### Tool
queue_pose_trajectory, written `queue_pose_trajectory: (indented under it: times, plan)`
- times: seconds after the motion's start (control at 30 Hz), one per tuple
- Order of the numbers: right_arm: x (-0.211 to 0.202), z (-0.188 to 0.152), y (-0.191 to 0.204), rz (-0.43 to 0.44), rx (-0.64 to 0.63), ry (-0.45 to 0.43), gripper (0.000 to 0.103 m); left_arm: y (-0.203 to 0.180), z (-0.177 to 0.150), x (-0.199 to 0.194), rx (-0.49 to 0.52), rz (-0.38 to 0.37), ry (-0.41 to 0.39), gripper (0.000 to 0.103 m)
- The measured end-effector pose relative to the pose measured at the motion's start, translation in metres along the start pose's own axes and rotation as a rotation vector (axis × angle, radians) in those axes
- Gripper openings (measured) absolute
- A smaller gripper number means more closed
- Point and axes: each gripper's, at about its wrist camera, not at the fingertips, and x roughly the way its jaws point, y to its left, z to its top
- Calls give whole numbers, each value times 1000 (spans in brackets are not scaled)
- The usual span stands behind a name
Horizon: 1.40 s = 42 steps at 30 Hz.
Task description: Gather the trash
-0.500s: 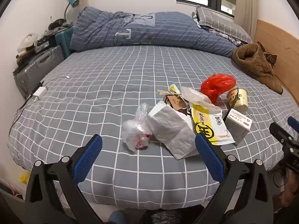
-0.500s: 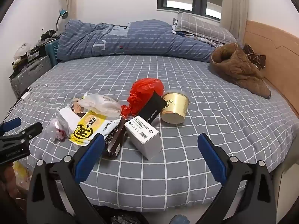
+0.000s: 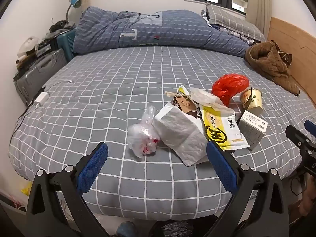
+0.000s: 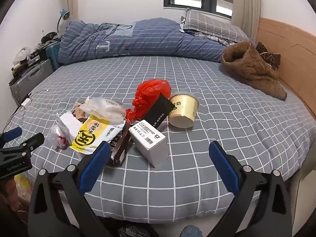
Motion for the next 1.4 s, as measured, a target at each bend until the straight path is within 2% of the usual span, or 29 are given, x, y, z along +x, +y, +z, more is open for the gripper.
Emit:
queue_pose_trajectory:
  times: [0.07, 1.4]
  plan:
    - [2, 1, 0, -21, 17, 6, 96, 2, -1, 0, 3, -3, -1, 97]
    - [10, -3, 1, -35, 10, 14, 96, 0, -5, 2, 16, 3, 2, 97]
